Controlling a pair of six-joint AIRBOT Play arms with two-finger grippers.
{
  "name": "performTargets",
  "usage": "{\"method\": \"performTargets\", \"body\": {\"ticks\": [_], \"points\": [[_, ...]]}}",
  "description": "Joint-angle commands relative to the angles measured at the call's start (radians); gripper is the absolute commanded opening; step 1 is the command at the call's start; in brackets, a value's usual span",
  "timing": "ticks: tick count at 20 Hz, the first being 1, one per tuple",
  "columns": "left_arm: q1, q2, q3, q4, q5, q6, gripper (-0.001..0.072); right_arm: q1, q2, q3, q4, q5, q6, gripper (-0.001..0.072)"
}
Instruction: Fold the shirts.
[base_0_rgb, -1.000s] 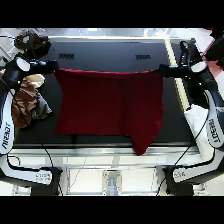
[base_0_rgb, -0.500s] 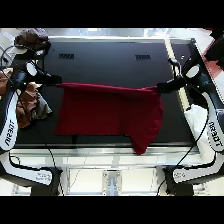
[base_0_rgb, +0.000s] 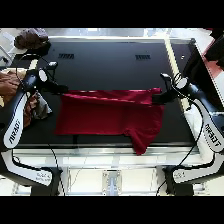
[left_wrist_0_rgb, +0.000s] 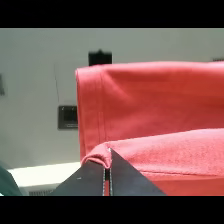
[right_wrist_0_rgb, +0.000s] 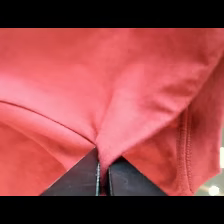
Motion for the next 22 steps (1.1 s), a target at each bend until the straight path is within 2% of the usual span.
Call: {"method": "performTargets", "body": {"ticks": [1,13,14,15,16,17,20,22], "points": [[-0.004,-0.021,-0.003,0.013,-0.031,-0.006,0.0012,0.014,-0.024,-0.009,-0.028,0.003,0.058,0.0019],[-0.007,-0.062,-0.003,0.012,-0.073,-0.006,0.0014,0.014,-0.029,-0.009,-0.055,0.054,0.069,0.0021],[-0.007,-0.063,-0.003,0.012,-0.087,-0.006,0.0064,0.014,-0.029,-0.009,-0.055,0.080,0.070,0.0046],[-0.007,-0.061,-0.001,0.013,-0.095,-0.006,0.0254,0.013,-0.028,-0.008,-0.055,0.114,0.070,0.0170],[-0.006,-0.051,0.001,0.013,-0.098,-0.006,0.0546,0.010,-0.025,-0.003,-0.058,0.167,0.071,0.0329],[0.000,-0.032,0.002,0.013,-0.100,-0.015,0.0645,0.006,-0.014,-0.001,-0.061,0.213,0.076,0.0338],[0.032,0.112,0.000,0.012,-0.107,-0.040,0.0639,-0.039,0.099,0.008,-0.083,0.340,0.066,0.0338],[0.065,0.263,-0.022,0.012,-0.101,-0.040,0.0639,-0.103,0.235,-0.003,-0.091,0.362,0.045,0.0339]]}}
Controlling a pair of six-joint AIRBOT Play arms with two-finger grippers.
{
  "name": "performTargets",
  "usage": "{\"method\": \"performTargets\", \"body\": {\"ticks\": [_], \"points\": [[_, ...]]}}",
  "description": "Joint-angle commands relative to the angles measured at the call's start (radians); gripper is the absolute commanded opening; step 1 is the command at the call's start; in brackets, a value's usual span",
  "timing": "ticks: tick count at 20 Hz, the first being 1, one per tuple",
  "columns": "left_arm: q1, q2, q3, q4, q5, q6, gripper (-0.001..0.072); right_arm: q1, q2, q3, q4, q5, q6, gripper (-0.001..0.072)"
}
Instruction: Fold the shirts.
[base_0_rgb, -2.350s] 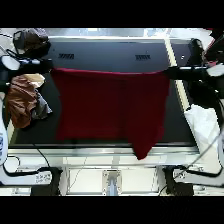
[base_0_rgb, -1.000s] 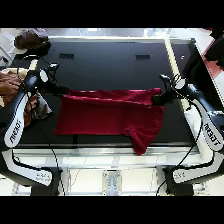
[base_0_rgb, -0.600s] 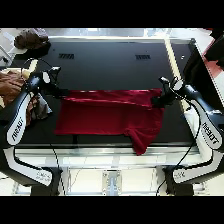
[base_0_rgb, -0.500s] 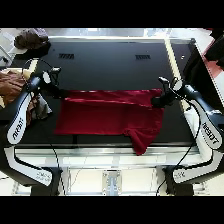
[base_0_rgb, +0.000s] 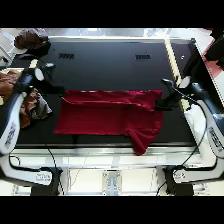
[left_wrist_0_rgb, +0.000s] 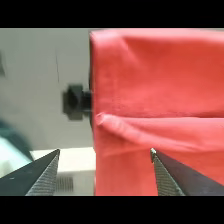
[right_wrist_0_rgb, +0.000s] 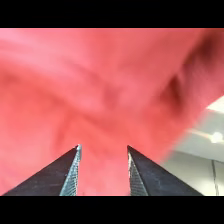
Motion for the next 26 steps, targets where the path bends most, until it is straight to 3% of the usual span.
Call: {"method": "performTargets", "body": {"ticks": [1,4,7,9,14,20,26], "points": [[0.056,0.227,-0.055,0.000,-0.001,-0.029,0.0638,-0.097,0.199,-0.029,-0.012,0.081,-0.023,0.0343],[0.138,0.495,-0.364,-0.001,0.067,-0.185,0.0638,-0.223,0.400,-0.265,0.060,0.042,-0.021,0.0353],[0.173,0.722,-0.674,-0.006,0.218,-0.415,0.0638,-0.292,0.476,-0.574,0.272,0.045,-0.018,0.0354],[0.173,0.826,-0.787,-0.044,0.253,-0.526,0.0638,-0.285,0.458,-0.709,0.370,0.049,-0.036,0.0427],[0.173,0.889,-0.862,-0.111,0.253,-0.526,0.0638,-0.212,0.417,-0.832,0.423,0.047,-0.050,0.0430],[0.173,0.889,-0.862,-0.113,0.251,-0.526,0.0638,-0.088,0.417,-0.835,0.431,-0.123,-0.050,0.0428],[0.173,0.889,-0.862,-0.113,0.248,-0.525,0.0638,-0.066,0.417,-0.835,0.376,-0.183,-0.029,0.0399]]}}
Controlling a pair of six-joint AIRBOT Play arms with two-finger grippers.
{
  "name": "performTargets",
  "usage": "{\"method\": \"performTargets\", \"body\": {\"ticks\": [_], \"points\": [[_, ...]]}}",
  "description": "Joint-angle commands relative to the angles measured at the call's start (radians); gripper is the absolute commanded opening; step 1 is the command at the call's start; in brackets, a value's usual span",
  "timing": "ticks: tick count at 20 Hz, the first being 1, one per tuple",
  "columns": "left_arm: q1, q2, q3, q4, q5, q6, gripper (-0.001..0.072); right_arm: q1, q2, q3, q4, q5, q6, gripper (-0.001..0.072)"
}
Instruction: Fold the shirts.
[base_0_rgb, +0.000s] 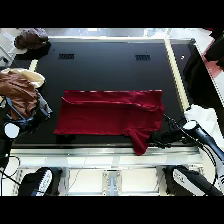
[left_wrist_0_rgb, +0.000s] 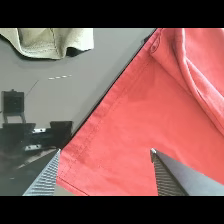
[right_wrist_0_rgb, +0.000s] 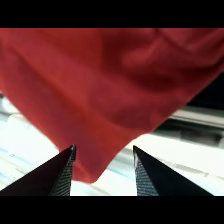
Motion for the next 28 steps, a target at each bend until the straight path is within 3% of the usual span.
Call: {"method": "performTargets", "body": {"ticks": [1,7,8,9,10,11,12,15,19,25,27,28], "points": [[0.001,0.001,-0.001,-0.001,0.000,-0.002,0.0638,0.012,0.000,-0.002,-0.017,-0.045,0.017,0.0399],[0.001,0.001,-0.001,-0.001,0.000,-0.002,0.0638,0.012,-0.001,-0.002,0.001,-0.101,0.017,0.0377],[0.001,0.001,-0.001,-0.001,0.000,-0.002,0.0638,0.012,-0.001,-0.002,0.011,-0.098,0.016,0.0309],[0.001,0.001,-0.001,-0.001,0.000,-0.002,0.0638,0.012,0.000,-0.002,0.021,-0.094,0.015,0.0153],[0.001,0.001,-0.001,-0.001,0.000,-0.002,0.0638,0.012,0.000,-0.002,0.029,-0.089,0.015,0.0050],[0.001,0.001,-0.001,-0.001,-0.006,-0.003,0.0638,0.012,0.000,-0.002,0.043,-0.077,0.014,0.0028],[0.001,0.001,-0.002,-0.001,-0.042,-0.021,0.0637,0.012,0.000,-0.002,0.059,-0.056,0.004,0.0025],[0.001,0.002,-0.072,-0.028,-0.119,-0.193,0.0637,0.012,0.000,-0.002,0.069,-0.012,-0.033,0.0022],[0.001,-0.023,-0.224,-0.189,0.022,-0.293,0.0594,0.012,0.000,-0.002,0.072,-0.011,-0.034,0.0022],[0.001,-0.106,-0.265,-0.241,0.182,-0.298,0.0588,0.012,0.000,-0.002,0.072,-0.005,-0.034,0.0022],[0.001,-0.130,-0.265,-0.241,0.240,-0.298,0.0573,0.012,0.000,-0.002,0.072,-0.006,-0.034,0.0021],[0.001,-0.150,-0.265,-0.241,0.246,-0.298,0.0532,0.012,0.000,-0.002,0.072,-0.006,-0.034,0.0021]]}}
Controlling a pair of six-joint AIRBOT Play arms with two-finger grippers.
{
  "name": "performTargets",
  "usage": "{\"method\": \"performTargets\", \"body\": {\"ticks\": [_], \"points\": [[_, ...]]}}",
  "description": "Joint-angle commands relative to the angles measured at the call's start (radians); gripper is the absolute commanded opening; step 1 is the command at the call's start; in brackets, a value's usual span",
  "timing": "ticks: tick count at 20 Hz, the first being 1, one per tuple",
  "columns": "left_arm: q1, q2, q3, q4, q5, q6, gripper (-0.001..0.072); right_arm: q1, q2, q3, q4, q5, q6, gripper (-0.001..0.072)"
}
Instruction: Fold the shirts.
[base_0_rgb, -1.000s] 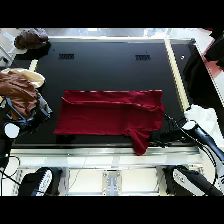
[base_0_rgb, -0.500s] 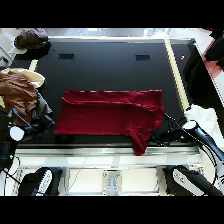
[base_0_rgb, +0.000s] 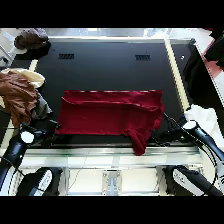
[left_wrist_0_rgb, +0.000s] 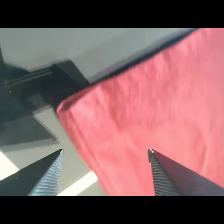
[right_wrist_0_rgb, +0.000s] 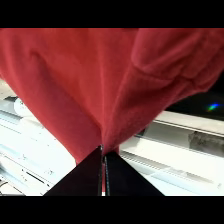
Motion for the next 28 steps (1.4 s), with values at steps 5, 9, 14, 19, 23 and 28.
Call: {"method": "performTargets", "body": {"ticks": [5,9,14,19,23,28], "points": [[0.001,-0.102,-0.007,-0.025,0.092,0.004,0.0407,0.001,0.001,0.000,0.013,0.006,0.000,0.0022],[0.001,-0.063,0.005,-0.024,0.117,0.025,0.0014,0.001,0.001,0.000,0.014,0.009,0.000,0.0021],[0.001,0.135,0.132,-0.024,0.074,0.249,0.0013,0.001,0.063,0.051,0.019,0.159,-0.034,0.0020],[-0.001,0.270,0.262,-0.027,-0.223,0.525,0.0012,0.001,0.322,0.223,0.018,0.233,0.043,0.0019],[-0.027,0.225,0.380,-0.016,-0.339,0.706,0.0011,0.001,0.346,0.377,-0.034,0.210,0.058,0.0018],[-0.034,-0.033,0.560,0.104,-0.330,0.796,0.0010,0.001,0.156,0.511,-0.095,0.056,0.049,0.0017]]}}
